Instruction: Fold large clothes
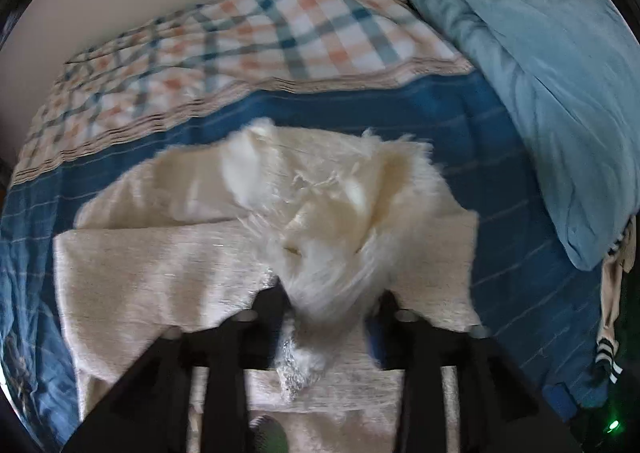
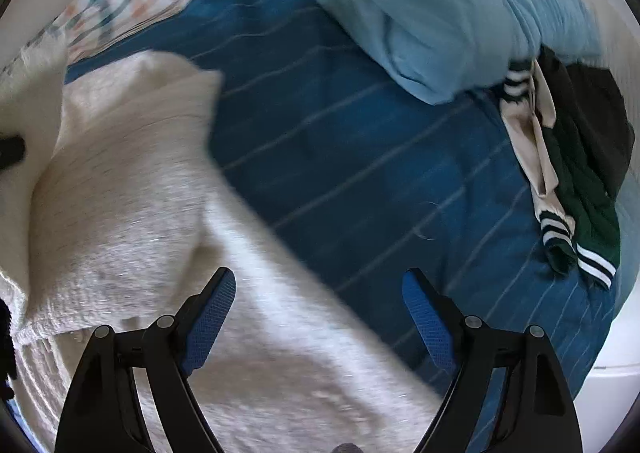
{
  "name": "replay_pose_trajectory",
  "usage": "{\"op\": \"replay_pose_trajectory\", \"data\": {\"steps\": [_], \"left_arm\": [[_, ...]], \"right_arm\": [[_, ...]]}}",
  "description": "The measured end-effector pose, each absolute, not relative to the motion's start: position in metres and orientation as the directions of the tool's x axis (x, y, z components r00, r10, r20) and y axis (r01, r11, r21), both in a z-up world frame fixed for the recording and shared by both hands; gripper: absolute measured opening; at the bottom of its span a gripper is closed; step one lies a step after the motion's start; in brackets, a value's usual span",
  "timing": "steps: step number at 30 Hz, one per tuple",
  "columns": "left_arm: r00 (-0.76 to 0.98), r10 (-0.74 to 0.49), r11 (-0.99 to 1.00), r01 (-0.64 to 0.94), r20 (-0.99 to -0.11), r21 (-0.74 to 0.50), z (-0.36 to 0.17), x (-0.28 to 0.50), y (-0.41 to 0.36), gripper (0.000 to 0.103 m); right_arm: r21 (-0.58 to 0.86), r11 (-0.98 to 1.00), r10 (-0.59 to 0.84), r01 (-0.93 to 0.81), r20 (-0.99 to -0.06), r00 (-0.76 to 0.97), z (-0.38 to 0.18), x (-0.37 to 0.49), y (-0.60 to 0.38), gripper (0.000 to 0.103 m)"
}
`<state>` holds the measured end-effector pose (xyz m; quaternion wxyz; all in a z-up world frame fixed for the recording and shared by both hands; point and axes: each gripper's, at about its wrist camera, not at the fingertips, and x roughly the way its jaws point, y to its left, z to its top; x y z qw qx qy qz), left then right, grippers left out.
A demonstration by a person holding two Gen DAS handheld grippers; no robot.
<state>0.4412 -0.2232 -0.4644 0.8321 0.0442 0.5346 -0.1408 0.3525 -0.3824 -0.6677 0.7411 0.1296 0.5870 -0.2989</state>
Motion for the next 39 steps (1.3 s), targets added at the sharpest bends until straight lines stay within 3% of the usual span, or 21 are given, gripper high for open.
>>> {"op": "replay_pose_trajectory", "data": {"steps": [1, 2, 5, 9, 14, 16, 17, 18, 20, 24, 28, 30, 33, 36, 39], "left_arm": [[0.381, -0.214, 0.950, 0.294, -0.900, -0.101, -0.463, 0.441, -0.223, 0.077], [0.391, -0.219, 0.949, 0.297, -0.894, -0.103, -0.459, 0.441, -0.220, 0.089], [0.443, -0.196, 0.964, 0.252, -0.875, -0.088, -0.447, 0.433, -0.201, 0.089], [0.466, -0.077, 0.991, 0.130, -0.881, -0.018, -0.442, 0.427, -0.127, 0.089], [0.466, 0.200, 0.980, -0.073, -0.862, 0.188, -0.461, 0.412, -0.013, 0.089], [0.424, 0.295, 0.956, -0.132, -0.856, 0.263, -0.478, 0.403, 0.025, 0.089], [0.407, 0.326, 0.945, -0.148, -0.853, 0.290, -0.484, 0.399, 0.036, 0.089], [0.383, 0.365, 0.931, -0.169, -0.849, 0.324, -0.491, 0.392, 0.052, 0.089], [0.354, 0.394, 0.918, -0.196, -0.848, 0.345, -0.499, 0.380, 0.069, 0.089], [0.308, 0.394, 0.916, -0.202, -0.866, 0.345, -0.508, 0.355, 0.085, 0.089], [0.294, 0.378, 0.925, -0.166, -0.878, 0.342, -0.516, 0.350, 0.074, 0.089], [0.303, 0.379, 0.925, -0.151, -0.874, 0.349, -0.516, 0.358, 0.068, 0.089], [0.347, 0.380, 0.922, -0.062, -0.857, 0.383, -0.526, 0.377, 0.045, 0.089], [0.369, 0.460, 0.862, 0.034, -0.808, 0.506, -0.554, 0.401, 0.013, 0.089], [0.347, 0.553, 0.794, 0.056, -0.757, 0.605, -0.585, 0.417, 0.007, 0.096]], "right_arm": [[-0.140, 0.783, -0.273, 0.606, -0.953, 0.133, -0.666, 0.349, -0.390, 0.087], [-0.112, 0.778, -0.250, 0.618, -0.958, 0.142, -0.664, 0.345, -0.395, 0.087], [0.044, 0.753, -0.119, 0.657, -0.972, 0.202, -0.655, 0.335, -0.407, 0.087], [0.260, 0.731, 0.036, 0.631, -0.938, 0.344, -0.644, 0.351, -0.410, 0.087], [0.378, 0.777, 0.161, 0.503, -0.892, 0.423, -0.653, 0.410, -0.387, 0.087], [0.407, 0.804, 0.263, 0.434, -0.897, 0.355, -0.678, 0.446, -0.368, 0.086], [0.386, 0.827, 0.272, 0.410, -0.911, 0.309, -0.690, 0.458, -0.355, 0.066], [0.346, 0.859, 0.263, 0.376, -0.930, 0.255, -0.700, 0.466, -0.344, 0.031], [0.264, 0.902, 0.186, 0.341, -0.951, 0.245, -0.700, 0.471, -0.331, 0.018], [0.220, 0.869, 0.072, 0.444, -0.942, 0.327, -0.669, 0.463, -0.353, 0.011], [0.281, 0.849, 0.183, 0.447, -0.951, 0.250, -0.683, 0.465, -0.357, 0.015], [0.286, 0.849, 0.190, 0.443, -0.950, 0.249, -0.676, 0.447, -0.356, 0.031], [0.253, 0.846, 0.142, 0.469, -0.955, 0.260, -0.663, 0.411, -0.360, 0.044], [0.236, 0.814, 0.123, 0.531, -0.963, 0.239, -0.658, 0.375, -0.374, 0.045], [0.193, 0.802, 0.096, 0.565, -0.976, 0.197, -0.665, 0.346, -0.386, 0.045]]}}
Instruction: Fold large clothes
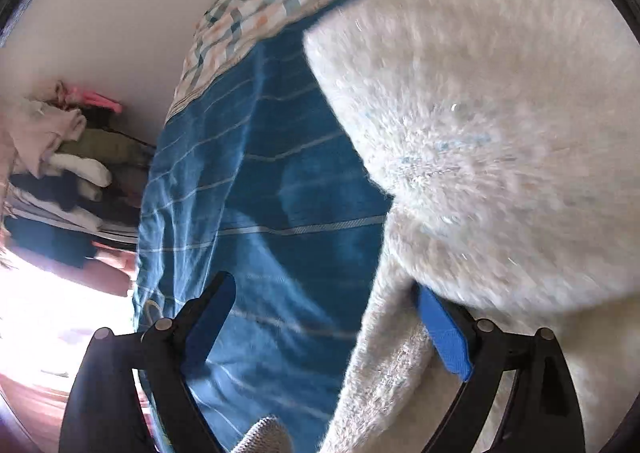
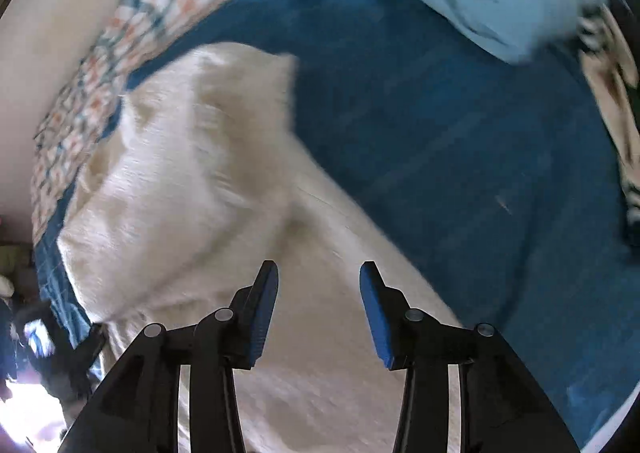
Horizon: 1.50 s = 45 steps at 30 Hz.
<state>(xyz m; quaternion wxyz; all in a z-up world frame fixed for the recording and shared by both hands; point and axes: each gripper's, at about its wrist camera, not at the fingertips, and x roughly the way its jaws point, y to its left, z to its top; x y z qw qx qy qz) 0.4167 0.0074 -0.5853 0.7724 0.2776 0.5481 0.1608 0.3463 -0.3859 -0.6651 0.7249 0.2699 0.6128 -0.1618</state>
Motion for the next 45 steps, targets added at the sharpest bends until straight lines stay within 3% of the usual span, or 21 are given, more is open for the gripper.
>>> {"op": "replay_pose_trajectory", "data": {"steps": [1, 6, 12, 14, 17, 22, 25, 26, 29, 33, 34, 36, 41, 45], "left_arm": [[0.349, 0.560, 0.795, 0.030, -0.752, 0.606, -0.585, 0.417, 0.012, 0.103], [0.288, 0.512, 0.857, -0.102, -0.809, 0.506, -0.580, 0.417, 0.039, 0.103], [0.263, 0.541, 0.841, -0.137, -0.799, 0.524, -0.582, 0.420, 0.037, 0.103], [0.258, 0.521, 0.854, -0.157, -0.814, 0.497, -0.582, 0.418, 0.042, 0.103], [0.252, 0.511, 0.859, -0.160, -0.822, 0.486, -0.580, 0.417, 0.043, 0.103], [0.265, 0.469, 0.883, -0.107, -0.843, 0.457, -0.546, 0.377, 0.041, 0.103], [0.285, 0.479, 0.876, -0.083, -0.831, 0.476, -0.525, 0.329, 0.045, 0.103], [0.279, 0.481, 0.874, -0.081, -0.831, 0.478, -0.521, 0.314, 0.049, 0.103], [0.221, 0.494, 0.869, -0.105, -0.841, 0.483, -0.515, 0.272, 0.067, 0.103], [0.128, 0.506, 0.860, -0.151, -0.853, 0.487, -0.520, 0.233, 0.096, 0.103], [0.110, 0.512, 0.855, -0.160, -0.852, 0.493, -0.522, 0.226, 0.101, 0.103], [0.091, 0.498, 0.861, -0.172, -0.862, 0.479, -0.526, 0.217, 0.109, 0.103], [0.110, 0.468, 0.881, -0.143, -0.877, 0.452, -0.522, 0.201, 0.105, 0.103], [0.121, 0.420, 0.906, -0.117, -0.899, 0.407, -0.522, 0.191, 0.091, 0.103]], "right_arm": [[0.186, 0.805, 0.094, 0.564, -0.977, 0.190, -0.667, 0.341, -0.389, 0.045], [0.034, 0.900, -0.030, 0.434, -0.990, 0.139, -0.685, 0.370, -0.385, 0.045], [-0.080, 0.970, -0.098, 0.232, -0.993, 0.066, -0.729, 0.425, -0.372, 0.042], [-0.081, 0.954, -0.113, 0.290, -0.989, 0.096, -0.730, 0.423, -0.387, 0.040], [0.009, 0.891, -0.026, 0.453, -0.997, 0.070, -0.737, 0.409, -0.412, 0.043], [0.040, 0.861, -0.008, 0.508, -0.996, 0.093, -0.691, 0.369, -0.377, 0.046], [0.203, 0.861, 0.160, 0.467, -0.979, 0.130, -0.668, 0.324, -0.319, 0.046], [0.325, 0.833, 0.307, 0.448, -0.945, 0.116, -0.670, 0.304, -0.288, 0.046], [0.493, 0.725, 0.562, 0.481, -0.827, 0.001, -0.706, 0.263, -0.224, 0.046], [0.468, 0.688, 0.620, 0.554, -0.776, -0.114, -0.762, 0.230, -0.179, 0.046], [0.473, 0.677, 0.626, 0.564, -0.773, -0.104, -0.769, 0.224, -0.171, 0.044], [0.439, 0.732, 0.562, 0.522, -0.822, -0.097, -0.761, 0.217, -0.165, 0.006], [0.354, 0.817, 0.422, 0.455, -0.905, -0.052, -0.716, 0.205, -0.166, 0.005], [0.285, 0.866, 0.350, 0.410, -0.932, -0.091, -0.710, 0.216, -0.180, 0.005]]}}
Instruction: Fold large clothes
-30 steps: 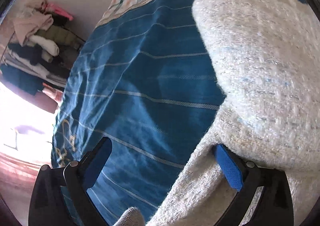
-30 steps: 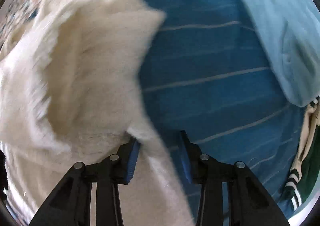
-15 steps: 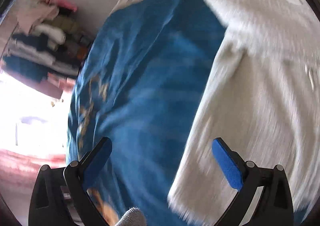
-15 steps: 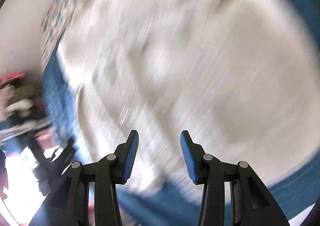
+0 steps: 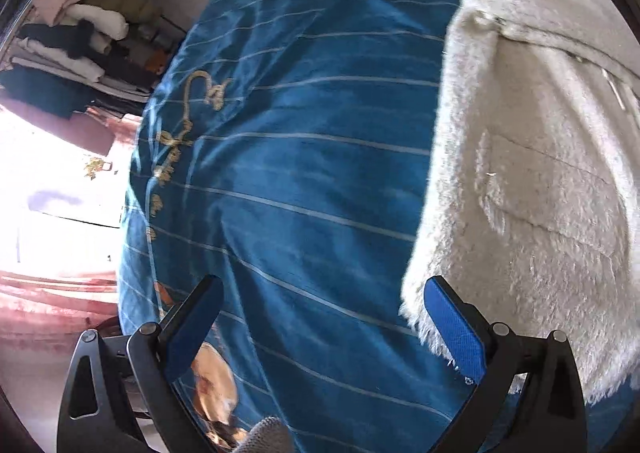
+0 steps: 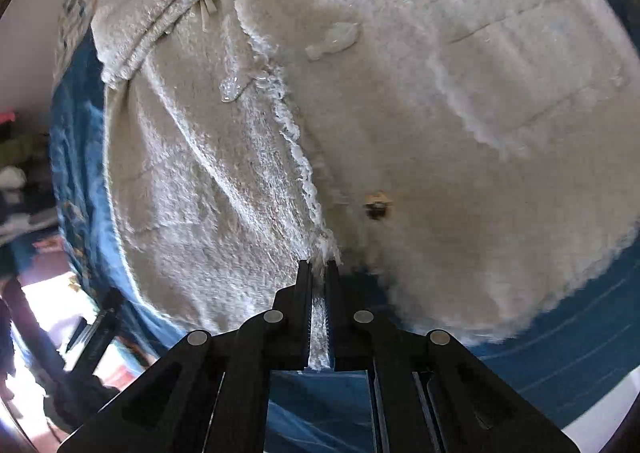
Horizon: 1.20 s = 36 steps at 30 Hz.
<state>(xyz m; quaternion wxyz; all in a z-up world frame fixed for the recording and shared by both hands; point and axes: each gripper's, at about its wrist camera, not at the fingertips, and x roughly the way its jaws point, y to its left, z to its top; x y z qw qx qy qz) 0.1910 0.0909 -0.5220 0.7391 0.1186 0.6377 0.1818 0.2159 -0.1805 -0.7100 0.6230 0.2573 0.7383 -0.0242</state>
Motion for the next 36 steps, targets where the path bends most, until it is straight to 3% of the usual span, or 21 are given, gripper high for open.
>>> {"op": "replay_pose_trajectory", "data": {"steps": [8, 10, 12, 14, 15, 19, 23, 26, 36], "left_arm": [[0.175, 0.395, 0.919, -0.074, -0.902, 0.388, -0.528, 0.201, 0.064, 0.103], [0.185, 0.391, 0.920, -0.058, -0.901, 0.387, -0.529, 0.209, 0.060, 0.103], [0.210, 0.385, 0.922, -0.049, -0.899, 0.383, -0.527, 0.221, 0.054, 0.103], [0.240, 0.371, 0.927, -0.047, -0.897, 0.371, -0.521, 0.233, 0.048, 0.103], [0.253, 0.368, 0.928, -0.048, -0.895, 0.368, -0.518, 0.237, 0.046, 0.103], [0.310, 0.388, 0.916, -0.025, -0.868, 0.400, -0.523, 0.259, 0.031, 0.103], [0.256, 0.423, 0.897, 0.015, -0.869, 0.441, -0.567, 0.280, 0.025, 0.103], [0.246, 0.395, 0.911, 0.018, -0.885, 0.412, -0.578, 0.282, 0.030, 0.103], [0.250, 0.373, 0.922, 0.011, -0.893, 0.388, -0.590, 0.305, 0.026, 0.103]], "right_arm": [[0.148, 0.935, 0.222, 0.323, -0.954, -0.203, -0.738, 0.237, -0.166, 0.006], [0.187, 0.918, 0.272, 0.351, -0.939, -0.212, -0.730, 0.241, -0.168, 0.013], [0.249, 0.884, 0.342, 0.396, -0.921, -0.184, -0.718, 0.240, -0.176, 0.033], [0.243, 0.875, 0.324, 0.420, -0.937, -0.134, -0.699, 0.236, -0.198, 0.048], [0.227, 0.880, 0.297, 0.417, -0.948, -0.111, -0.689, 0.234, -0.209, 0.049], [0.181, 0.899, 0.226, 0.399, -0.972, -0.067, -0.677, 0.241, -0.221, 0.049], [0.168, 0.918, 0.196, 0.359, -0.980, -0.044, -0.695, 0.265, -0.219, 0.048], [0.041, 0.931, 0.093, 0.363, -0.988, -0.127, -0.715, 0.285, -0.211, 0.017], [-0.104, 0.958, -0.063, 0.267, -0.986, -0.157, -0.721, 0.303, -0.199, 0.016]]}}
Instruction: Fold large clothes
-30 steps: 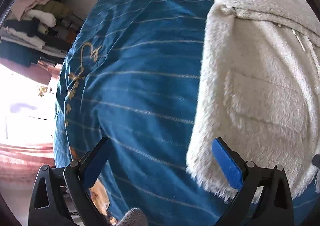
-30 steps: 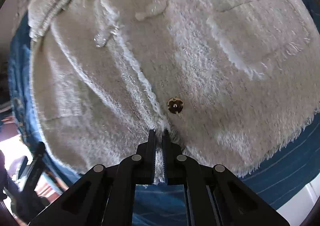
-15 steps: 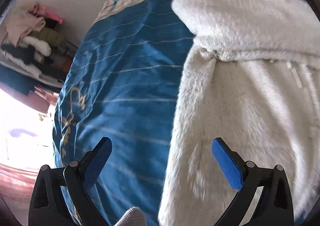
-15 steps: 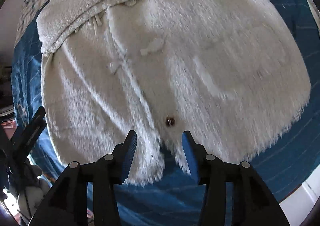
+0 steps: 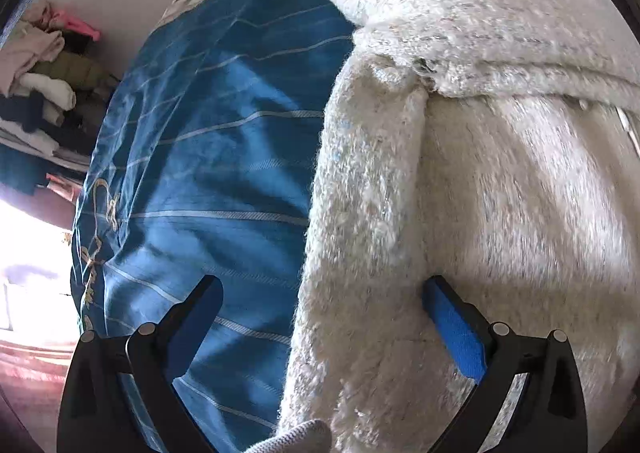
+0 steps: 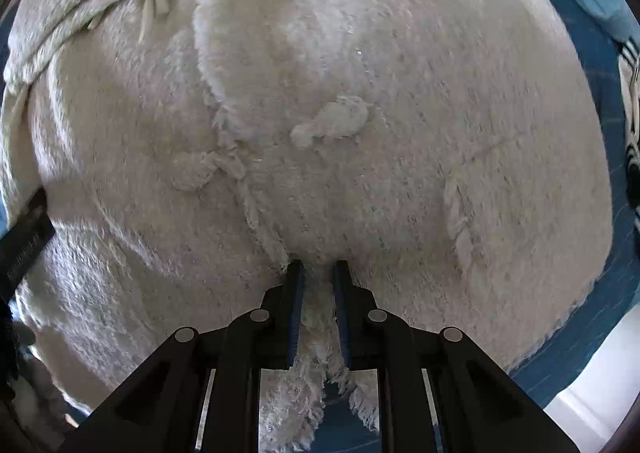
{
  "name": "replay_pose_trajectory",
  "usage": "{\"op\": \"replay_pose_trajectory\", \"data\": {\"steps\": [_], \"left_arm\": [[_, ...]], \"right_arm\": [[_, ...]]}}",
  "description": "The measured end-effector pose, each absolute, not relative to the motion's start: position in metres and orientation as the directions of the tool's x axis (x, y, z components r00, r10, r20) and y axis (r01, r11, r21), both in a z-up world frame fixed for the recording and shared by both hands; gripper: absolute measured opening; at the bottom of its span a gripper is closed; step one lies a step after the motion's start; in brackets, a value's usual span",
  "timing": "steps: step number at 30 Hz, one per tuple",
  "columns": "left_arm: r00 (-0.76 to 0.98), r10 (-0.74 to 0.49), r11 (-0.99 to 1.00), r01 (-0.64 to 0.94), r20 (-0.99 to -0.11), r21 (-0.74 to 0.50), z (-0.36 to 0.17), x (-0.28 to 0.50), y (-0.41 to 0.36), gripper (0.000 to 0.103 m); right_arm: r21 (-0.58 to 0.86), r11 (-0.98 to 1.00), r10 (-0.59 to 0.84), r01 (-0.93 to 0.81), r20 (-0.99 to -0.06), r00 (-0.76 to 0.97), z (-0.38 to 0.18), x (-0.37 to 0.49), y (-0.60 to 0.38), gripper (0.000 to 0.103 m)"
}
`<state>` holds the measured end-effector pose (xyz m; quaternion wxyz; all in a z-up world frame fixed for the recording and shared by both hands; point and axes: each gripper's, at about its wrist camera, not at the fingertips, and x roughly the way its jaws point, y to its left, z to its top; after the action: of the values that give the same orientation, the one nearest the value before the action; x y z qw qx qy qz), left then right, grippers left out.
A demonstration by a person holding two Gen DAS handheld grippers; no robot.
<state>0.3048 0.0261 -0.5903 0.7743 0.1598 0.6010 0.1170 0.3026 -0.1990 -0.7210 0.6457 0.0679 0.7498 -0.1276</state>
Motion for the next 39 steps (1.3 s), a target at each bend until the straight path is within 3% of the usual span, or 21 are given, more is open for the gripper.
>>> {"op": "replay_pose_trajectory", "data": {"steps": [5, 7, 9, 11, 12, 17, 27, 34, 36, 39], "left_arm": [[0.289, 0.352, 0.935, -0.068, -0.890, 0.348, -0.591, 0.298, 0.031, 0.103], [0.278, 0.357, 0.934, -0.085, -0.892, 0.347, -0.586, 0.297, 0.032, 0.103], [0.261, 0.379, 0.925, -0.105, -0.888, 0.364, -0.578, 0.294, 0.031, 0.103], [0.263, 0.395, 0.918, -0.128, -0.880, 0.374, -0.564, 0.285, 0.026, 0.103], [0.267, 0.410, 0.912, -0.139, -0.872, 0.386, -0.556, 0.280, 0.021, 0.103], [0.254, 0.526, 0.849, -0.208, -0.811, 0.486, -0.516, 0.245, -0.021, 0.103], [0.099, 0.700, 0.693, -0.335, -0.707, 0.639, -0.507, 0.203, -0.153, 0.103], [0.135, 0.840, 0.542, -0.175, -0.525, 0.822, -0.536, 0.202, -0.299, 0.103], [0.160, 0.844, 0.533, -0.137, -0.512, 0.835, -0.539, 0.196, -0.335, 0.103], [0.187, 0.807, 0.582, -0.095, -0.560, 0.808, -0.539, 0.185, -0.390, 0.103]], "right_arm": [[-0.028, 0.979, 0.006, 0.204, -0.986, -0.164, -0.706, 0.305, -0.179, 0.018], [0.023, 0.976, 0.059, 0.218, -0.986, -0.158, -0.689, 0.299, -0.209, 0.024], [0.058, 0.966, 0.090, 0.252, -0.989, -0.115, -0.662, 0.297, -0.241, 0.048], [0.061, 0.965, 0.075, 0.255, -0.996, -0.045, -0.630, 0.299, -0.272, 0.065], [0.034, 0.967, 0.039, 0.251, -0.999, -0.017, -0.617, 0.300, -0.285, 0.070], [-0.047, 0.981, -0.064, 0.186, -0.994, 0.084, -0.580, 0.309, -0.358, 0.076], [0.143, 0.990, 0.144, -0.021, -0.985, 0.098, -0.605, 0.329, -0.496, 0.082], [0.114, 0.993, 0.113, 0.028, -0.993, 0.033, -0.627, 0.319, -0.631, 0.082], [0.092, 0.994, 0.091, 0.063, -0.996, 0.017, -0.631, 0.310, -0.667, 0.082], [0.067, 0.990, 0.068, 0.125, -0.998, -0.003, -0.630, 0.296, -0.722, 0.082]]}}
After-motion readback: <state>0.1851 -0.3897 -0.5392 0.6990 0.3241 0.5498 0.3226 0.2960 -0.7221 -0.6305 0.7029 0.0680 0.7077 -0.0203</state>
